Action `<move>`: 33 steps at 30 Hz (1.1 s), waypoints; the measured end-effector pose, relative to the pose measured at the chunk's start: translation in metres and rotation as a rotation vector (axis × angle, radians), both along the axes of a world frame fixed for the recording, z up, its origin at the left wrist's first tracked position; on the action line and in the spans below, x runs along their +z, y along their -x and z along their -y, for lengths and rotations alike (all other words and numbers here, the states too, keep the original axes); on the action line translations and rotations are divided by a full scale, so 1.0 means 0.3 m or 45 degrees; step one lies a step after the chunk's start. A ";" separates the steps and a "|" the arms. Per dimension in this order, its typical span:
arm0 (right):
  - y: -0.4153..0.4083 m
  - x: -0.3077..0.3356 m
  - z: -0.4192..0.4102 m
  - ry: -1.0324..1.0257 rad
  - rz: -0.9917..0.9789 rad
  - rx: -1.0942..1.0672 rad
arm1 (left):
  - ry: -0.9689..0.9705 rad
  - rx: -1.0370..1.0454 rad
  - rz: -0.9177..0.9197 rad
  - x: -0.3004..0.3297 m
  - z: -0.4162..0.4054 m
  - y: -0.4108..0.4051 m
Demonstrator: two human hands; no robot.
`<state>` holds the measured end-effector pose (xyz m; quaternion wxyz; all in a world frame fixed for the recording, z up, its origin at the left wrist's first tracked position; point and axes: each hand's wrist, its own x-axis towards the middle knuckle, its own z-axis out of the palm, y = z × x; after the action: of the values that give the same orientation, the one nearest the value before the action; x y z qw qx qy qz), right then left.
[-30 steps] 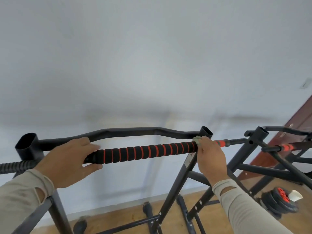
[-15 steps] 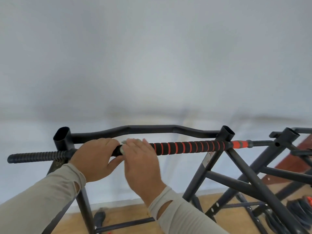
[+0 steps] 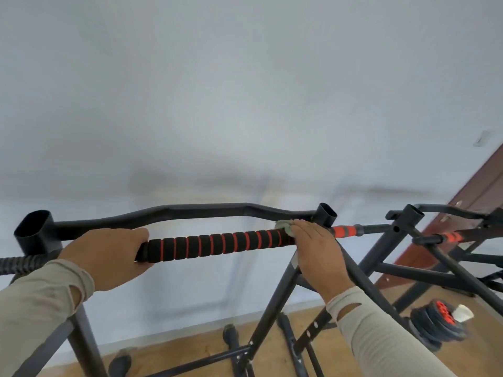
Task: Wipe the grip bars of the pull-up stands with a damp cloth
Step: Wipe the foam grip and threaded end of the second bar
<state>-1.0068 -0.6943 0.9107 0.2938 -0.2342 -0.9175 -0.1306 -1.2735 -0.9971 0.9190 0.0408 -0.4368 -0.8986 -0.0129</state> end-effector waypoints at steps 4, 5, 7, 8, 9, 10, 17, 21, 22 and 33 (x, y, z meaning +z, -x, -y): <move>-0.114 0.075 -0.110 0.310 0.156 -0.457 | 0.115 0.019 0.165 0.027 -0.014 0.002; -0.122 0.087 -0.108 0.387 0.137 -0.511 | 0.136 0.017 0.216 0.039 -0.017 0.000; -0.104 0.086 -0.062 0.441 0.078 -0.523 | 0.166 0.007 0.296 0.052 -0.025 -0.002; -0.082 0.074 -0.027 0.418 0.034 -0.495 | 0.177 0.008 0.322 0.055 -0.029 -0.001; -0.052 0.056 0.013 0.379 -0.018 -0.459 | 0.183 0.013 0.343 0.057 -0.030 0.000; -0.015 0.040 0.062 0.336 -0.069 -0.401 | 0.183 0.020 0.354 0.058 -0.030 -0.001; 0.326 -0.058 0.600 0.265 -0.134 0.322 | 0.162 -0.028 0.230 0.062 -0.011 -0.021; 0.405 -0.042 0.732 0.238 -0.080 0.486 | 0.221 -0.166 0.088 0.084 0.050 -0.044; 0.405 -0.027 0.723 0.249 -0.066 0.486 | 0.213 -0.206 0.053 0.098 0.081 -0.048; 0.376 0.194 0.779 1.145 -0.158 0.566 | -0.877 0.702 0.253 0.116 0.700 0.060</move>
<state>-1.1196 -0.9281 0.9690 0.2387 -0.1438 -0.8914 0.3573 -1.2915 -1.2071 0.9539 0.0991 -0.1387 -0.9242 -0.3418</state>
